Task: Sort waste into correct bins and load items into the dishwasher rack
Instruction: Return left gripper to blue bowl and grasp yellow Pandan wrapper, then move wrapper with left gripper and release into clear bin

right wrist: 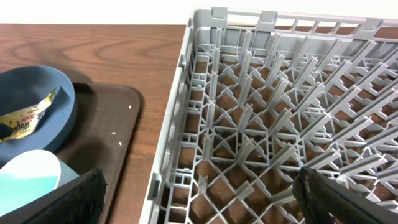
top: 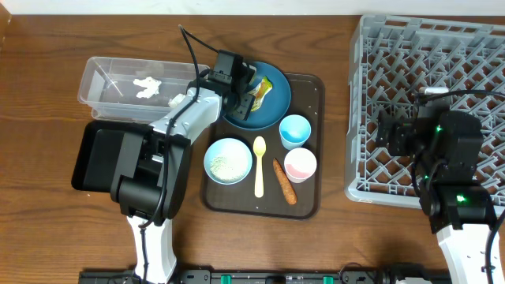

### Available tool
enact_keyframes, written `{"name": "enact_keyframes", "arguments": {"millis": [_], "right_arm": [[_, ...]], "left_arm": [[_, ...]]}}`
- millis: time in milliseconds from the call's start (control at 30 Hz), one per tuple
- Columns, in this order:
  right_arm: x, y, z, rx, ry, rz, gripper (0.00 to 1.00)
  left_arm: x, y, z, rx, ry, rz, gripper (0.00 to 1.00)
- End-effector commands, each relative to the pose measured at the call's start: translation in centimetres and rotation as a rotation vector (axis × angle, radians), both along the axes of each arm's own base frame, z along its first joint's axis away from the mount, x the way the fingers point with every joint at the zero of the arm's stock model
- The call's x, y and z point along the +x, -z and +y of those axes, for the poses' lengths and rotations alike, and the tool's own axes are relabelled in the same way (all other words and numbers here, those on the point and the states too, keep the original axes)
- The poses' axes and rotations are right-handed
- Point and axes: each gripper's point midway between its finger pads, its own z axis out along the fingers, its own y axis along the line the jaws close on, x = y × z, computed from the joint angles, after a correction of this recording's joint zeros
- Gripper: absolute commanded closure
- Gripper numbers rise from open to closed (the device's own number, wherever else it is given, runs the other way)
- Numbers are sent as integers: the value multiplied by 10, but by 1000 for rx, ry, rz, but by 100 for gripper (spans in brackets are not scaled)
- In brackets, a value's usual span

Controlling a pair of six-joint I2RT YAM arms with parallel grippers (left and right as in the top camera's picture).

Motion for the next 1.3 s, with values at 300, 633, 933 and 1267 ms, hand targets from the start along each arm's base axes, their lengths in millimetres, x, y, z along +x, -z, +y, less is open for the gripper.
{"name": "enact_keyframes", "arguments": {"millis": [300, 633, 933, 1267], "right_arm": [[2, -10, 3, -5, -15, -20, 4], [2, -10, 3, -5, -15, -20, 5], [2, -10, 3, -5, -15, -20, 4], [2, -10, 3, -5, -15, -20, 4]], "left_arm": [[4, 7, -1, 3, 15, -7, 69], [-4, 13, 1, 13, 13, 29, 76], [-7, 16, 2, 14, 12, 34, 92], [-1, -24, 0, -15, 1, -43, 94]]}}
